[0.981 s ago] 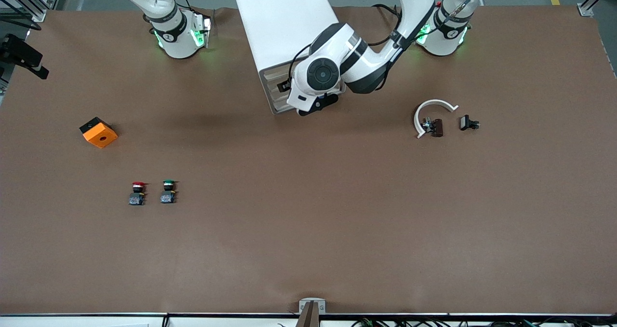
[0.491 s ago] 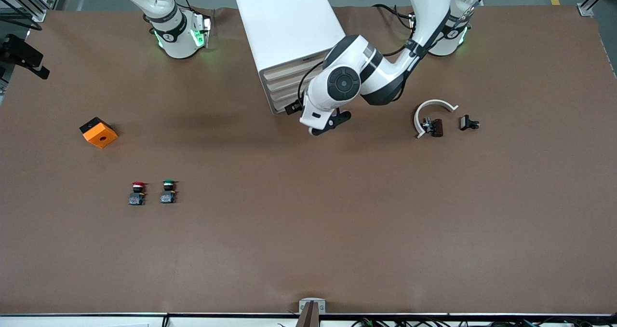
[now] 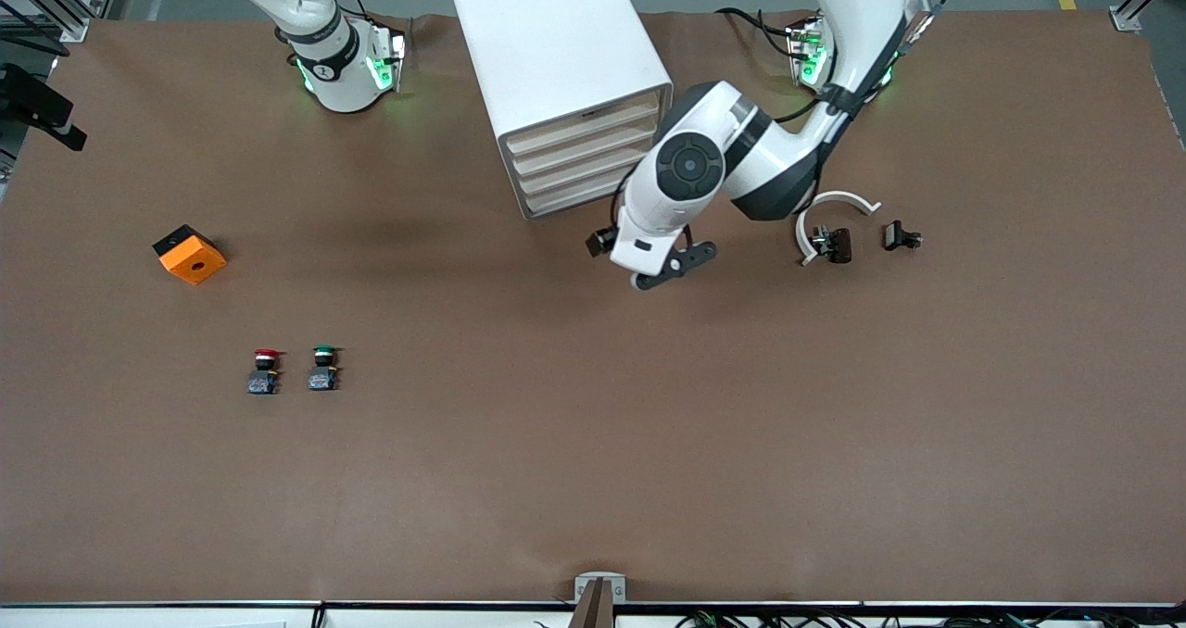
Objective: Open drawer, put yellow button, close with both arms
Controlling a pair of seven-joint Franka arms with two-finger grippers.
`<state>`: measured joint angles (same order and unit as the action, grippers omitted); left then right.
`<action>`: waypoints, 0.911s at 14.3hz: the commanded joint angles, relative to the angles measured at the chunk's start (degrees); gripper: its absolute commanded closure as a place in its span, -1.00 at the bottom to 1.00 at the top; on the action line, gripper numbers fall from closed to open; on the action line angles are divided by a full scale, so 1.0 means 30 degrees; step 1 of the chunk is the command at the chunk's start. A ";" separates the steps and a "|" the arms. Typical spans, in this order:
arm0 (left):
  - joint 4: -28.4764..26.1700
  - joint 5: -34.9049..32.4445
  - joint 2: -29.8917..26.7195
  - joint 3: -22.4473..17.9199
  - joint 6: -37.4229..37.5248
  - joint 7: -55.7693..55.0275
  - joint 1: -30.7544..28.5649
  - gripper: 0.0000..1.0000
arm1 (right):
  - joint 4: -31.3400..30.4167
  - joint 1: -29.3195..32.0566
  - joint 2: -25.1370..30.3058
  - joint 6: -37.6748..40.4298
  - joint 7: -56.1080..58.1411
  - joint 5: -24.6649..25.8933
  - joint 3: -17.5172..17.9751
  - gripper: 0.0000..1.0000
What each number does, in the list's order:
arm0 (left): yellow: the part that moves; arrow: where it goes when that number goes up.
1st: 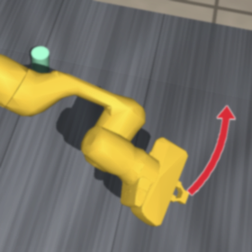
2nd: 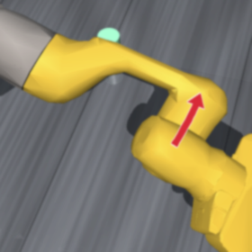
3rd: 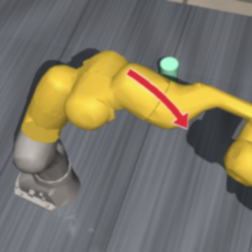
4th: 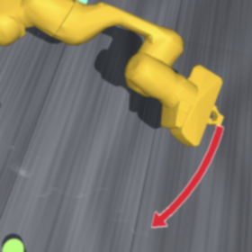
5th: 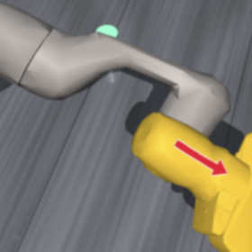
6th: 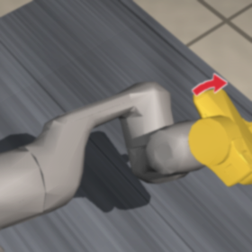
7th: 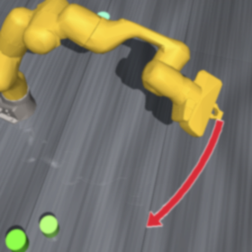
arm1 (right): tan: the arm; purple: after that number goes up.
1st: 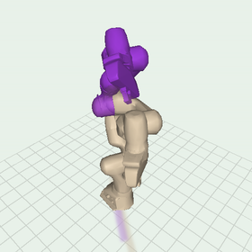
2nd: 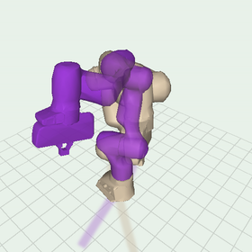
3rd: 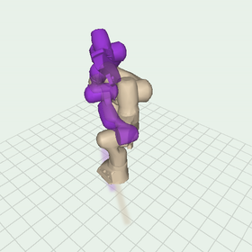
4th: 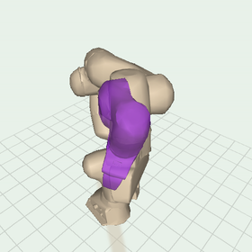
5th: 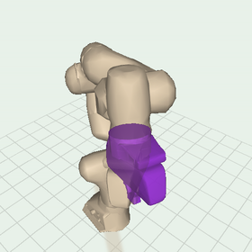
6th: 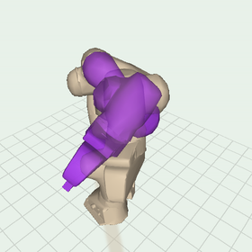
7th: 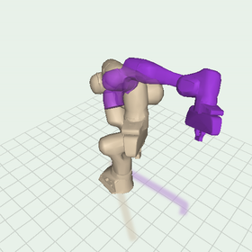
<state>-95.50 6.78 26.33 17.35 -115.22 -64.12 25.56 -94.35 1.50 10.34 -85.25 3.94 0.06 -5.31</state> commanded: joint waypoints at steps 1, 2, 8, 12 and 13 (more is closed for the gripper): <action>0.0366 -0.0618 -0.0954 0.0104 0.2362 0.1823 -0.1219 -1.00 | -0.0335 0.0349 0.0274 -0.0031 0.0299 -0.0372 0.0129 -1.00; 0.0920 -0.0647 -0.1014 0.0105 0.3385 0.2645 -0.1660 -1.00 | -0.0335 0.0320 0.0274 -0.0031 0.0328 -0.0372 0.0129 -1.00; 0.1512 -0.1556 -0.3353 0.0192 0.7785 0.8643 -0.4937 -1.00 | -0.0365 0.0290 0.0274 -0.0031 0.0328 -0.0372 0.0129 -1.00; 0.1221 -0.1556 -0.4702 0.0193 0.9136 1.1844 -0.6670 -1.00 | -0.0365 0.0231 0.0274 -0.0031 0.0328 -0.0372 0.0159 -1.00; 0.0958 -0.1556 -0.5315 0.0193 0.9341 1.2839 -0.7197 -1.00 | -0.0365 0.0231 0.0274 -0.0031 0.0328 -0.0372 0.0159 -1.00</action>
<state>-90.22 3.10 13.96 17.29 -88.21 -30.08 6.29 -94.60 1.51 10.34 -85.25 4.03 -0.04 -5.22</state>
